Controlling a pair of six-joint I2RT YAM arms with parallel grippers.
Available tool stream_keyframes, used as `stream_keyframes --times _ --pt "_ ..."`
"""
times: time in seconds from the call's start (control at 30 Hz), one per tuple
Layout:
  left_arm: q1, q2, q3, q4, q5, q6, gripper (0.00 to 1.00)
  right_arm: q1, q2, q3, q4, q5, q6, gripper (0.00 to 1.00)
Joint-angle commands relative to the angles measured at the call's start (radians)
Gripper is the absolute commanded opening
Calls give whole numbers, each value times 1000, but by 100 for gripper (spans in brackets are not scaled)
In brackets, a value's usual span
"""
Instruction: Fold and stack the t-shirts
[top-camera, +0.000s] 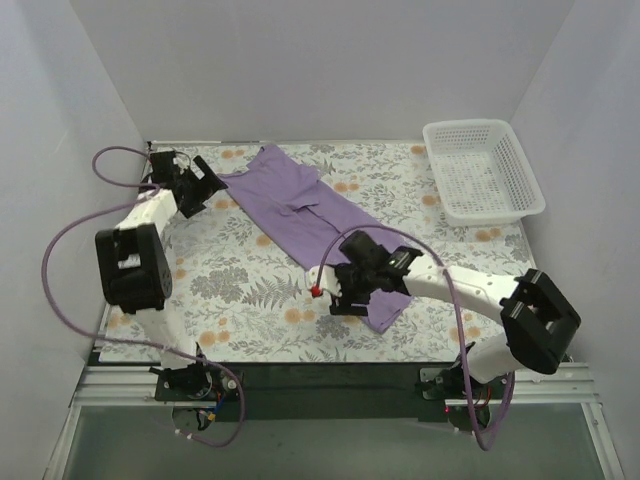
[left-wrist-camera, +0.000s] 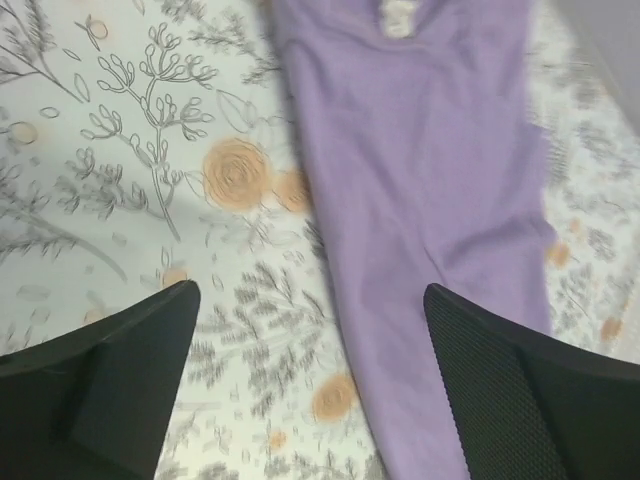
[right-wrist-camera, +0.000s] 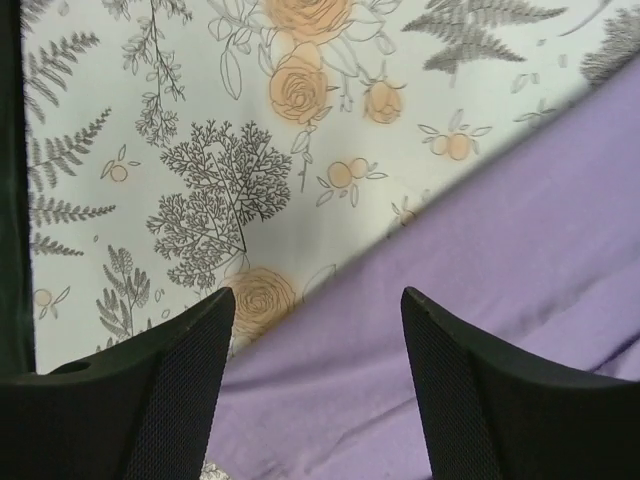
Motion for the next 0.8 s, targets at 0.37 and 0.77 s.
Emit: stream_keyframes --times 0.37,0.77 --pt "97 -977 -725 193 222 -122 96 215 226 14 149 610 186 65" --pt "85 -1155 -823 139 433 -105 89 235 263 77 13 229 205 1"
